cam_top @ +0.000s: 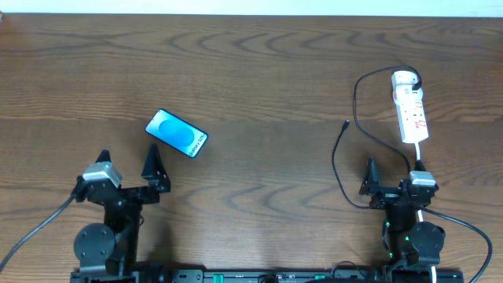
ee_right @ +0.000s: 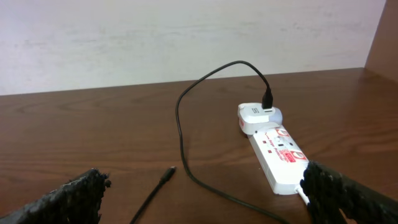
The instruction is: Plug charger to phone and switch on socket
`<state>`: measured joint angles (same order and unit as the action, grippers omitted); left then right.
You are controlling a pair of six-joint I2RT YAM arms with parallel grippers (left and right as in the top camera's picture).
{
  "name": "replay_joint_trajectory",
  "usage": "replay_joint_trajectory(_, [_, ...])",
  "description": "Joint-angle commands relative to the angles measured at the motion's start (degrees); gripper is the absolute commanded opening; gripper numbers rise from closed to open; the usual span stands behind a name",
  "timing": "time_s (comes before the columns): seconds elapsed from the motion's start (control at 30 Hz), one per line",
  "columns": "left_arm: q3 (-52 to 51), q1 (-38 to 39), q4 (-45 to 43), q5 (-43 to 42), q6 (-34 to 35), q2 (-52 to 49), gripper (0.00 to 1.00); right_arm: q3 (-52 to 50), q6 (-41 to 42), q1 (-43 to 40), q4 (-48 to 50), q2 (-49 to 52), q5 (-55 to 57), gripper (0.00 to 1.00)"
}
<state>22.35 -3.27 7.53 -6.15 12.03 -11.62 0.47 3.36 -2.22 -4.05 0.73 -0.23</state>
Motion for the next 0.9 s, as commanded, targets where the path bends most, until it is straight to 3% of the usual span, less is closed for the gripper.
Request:
replay_joint_trajectory(0.0, [4.04,0.20,0.13,-0.94,0.35,-4.28,0.98,-0.17,-0.81,0.39,-0.20,-0.24,-0.11,0.99])
replay_joint_trajectory(0.27, [9.42,0.20,0.13,-0.94,0.33,-10.97,0.98,-0.17,-0.81,0.39,-0.20,-0.24,-0.11,0.99])
replay_joint_trajectory(0.87, [9.92,0.20,0.13,-0.92,0.31,-12.24,0.98,-0.17,-0.81,0.39,-0.20,-0.24,-0.11,0.99])
